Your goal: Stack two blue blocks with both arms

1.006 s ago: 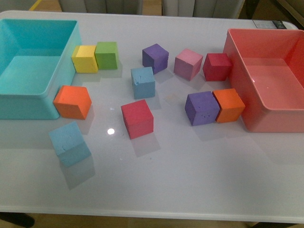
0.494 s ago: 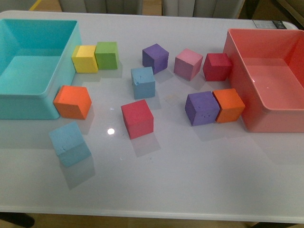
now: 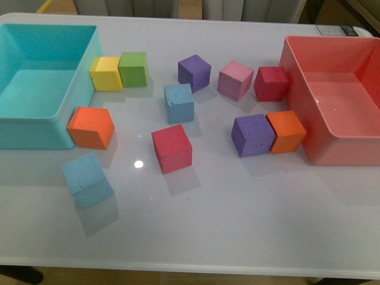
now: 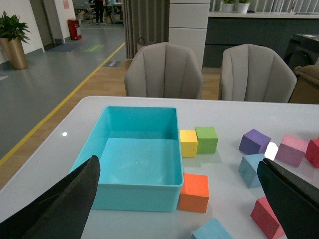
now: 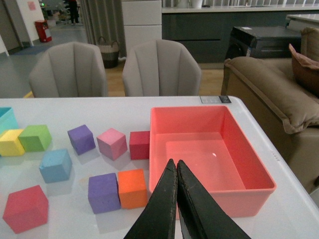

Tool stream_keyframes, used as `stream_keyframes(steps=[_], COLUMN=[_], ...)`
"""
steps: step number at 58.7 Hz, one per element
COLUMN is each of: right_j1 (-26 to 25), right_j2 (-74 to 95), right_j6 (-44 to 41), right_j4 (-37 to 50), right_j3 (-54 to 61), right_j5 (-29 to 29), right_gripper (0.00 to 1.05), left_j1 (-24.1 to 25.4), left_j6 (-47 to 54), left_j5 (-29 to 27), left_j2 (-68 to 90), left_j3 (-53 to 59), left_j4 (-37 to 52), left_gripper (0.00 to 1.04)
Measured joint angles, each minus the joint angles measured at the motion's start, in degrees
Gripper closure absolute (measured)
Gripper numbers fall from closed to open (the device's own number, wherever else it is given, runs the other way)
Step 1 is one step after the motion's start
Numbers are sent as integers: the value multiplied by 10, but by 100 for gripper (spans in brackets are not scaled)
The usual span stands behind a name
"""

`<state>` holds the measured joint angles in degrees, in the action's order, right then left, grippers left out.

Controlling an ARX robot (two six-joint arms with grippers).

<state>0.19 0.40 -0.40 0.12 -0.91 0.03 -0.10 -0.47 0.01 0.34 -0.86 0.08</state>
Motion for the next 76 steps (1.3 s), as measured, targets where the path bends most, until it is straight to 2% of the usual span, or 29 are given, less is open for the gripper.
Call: stream_keyframes(steps=[7,20,21,26,28,37,54,62,76], right_j1=[0,0,0,0,0,0,0,0,0], right_j2=[0,0,0,-1,-1,-1,-1,-1,-1], right_j6=[0,0,0,0,0,0,2,2,2], right_j4=[0,0,0,0,0,0,0,0,0], right_j3=[0,0,0,0,0,0,0,0,0], right_j5=[0,0,0,1,1,1,1,1,1], right_gripper=[100,58,56,40,33,8,9,9,9], left_j1=[0,0,-1,-51,-66,-98,-126,-150,-180], left_j6=[0,0,-2,-103,-140,-205,-219,-254,-317], left_j5=[0,0,-7,-127,-150,-161,-146,-129,-120], left_j2=[0,0,3,113,176,341,666,812,980], left_j3=[0,0,-1,-73,-101,-143,-203,-255,-339], left_j4=[0,0,-4,-166,-195,-113,105,138,134], left_gripper=[9,9,9,9,9,9,9,9,9])
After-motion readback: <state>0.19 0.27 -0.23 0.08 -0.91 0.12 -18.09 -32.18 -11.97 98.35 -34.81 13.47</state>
